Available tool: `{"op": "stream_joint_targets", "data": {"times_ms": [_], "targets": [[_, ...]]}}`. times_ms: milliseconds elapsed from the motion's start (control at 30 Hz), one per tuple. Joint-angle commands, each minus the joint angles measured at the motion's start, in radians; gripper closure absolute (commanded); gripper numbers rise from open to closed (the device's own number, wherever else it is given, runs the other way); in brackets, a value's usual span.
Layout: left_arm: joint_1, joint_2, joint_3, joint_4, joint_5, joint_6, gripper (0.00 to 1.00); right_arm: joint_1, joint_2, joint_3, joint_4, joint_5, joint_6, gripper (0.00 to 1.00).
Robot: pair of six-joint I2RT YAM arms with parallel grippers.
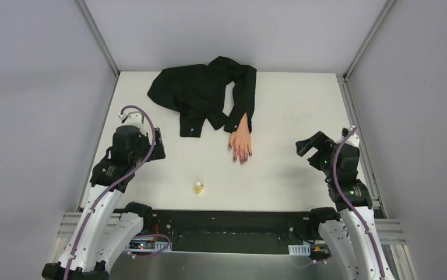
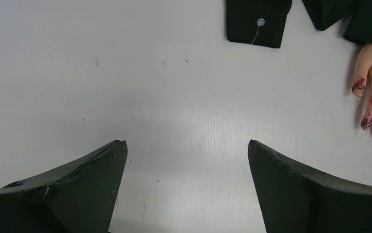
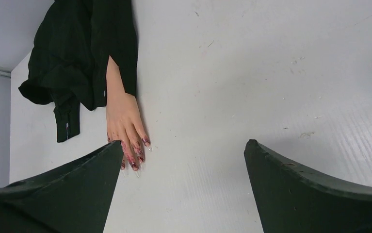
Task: Paint the nails
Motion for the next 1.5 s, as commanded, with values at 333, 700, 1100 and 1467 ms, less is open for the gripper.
{"op": "stream_joint_targets", "data": {"times_ms": [333,700,1100,1467], "targets": [[-0.003,-0.006,0.018,0.019,0.007,-0.004,0.01,0.000,0.033,0.052,0.104,-0.392,-0.086,0.01],[-0.003,-0.032,-0.011,0.016,-0.064,0.055,0.01,0.360,0.187,0.098,0.134,-0.331,-0.043,0.13],[-0.003,-0.020,-0.004,0.018,-0.045,0.050,0.01,1.032,0.598,0.265,0.272,0.281,0.034,0.27],[-0.003,-0.010,0.001,0.016,-0.035,0.049,0.02,1.215,1.057,0.536,0.302,0.315,0.073,0.36]]}}
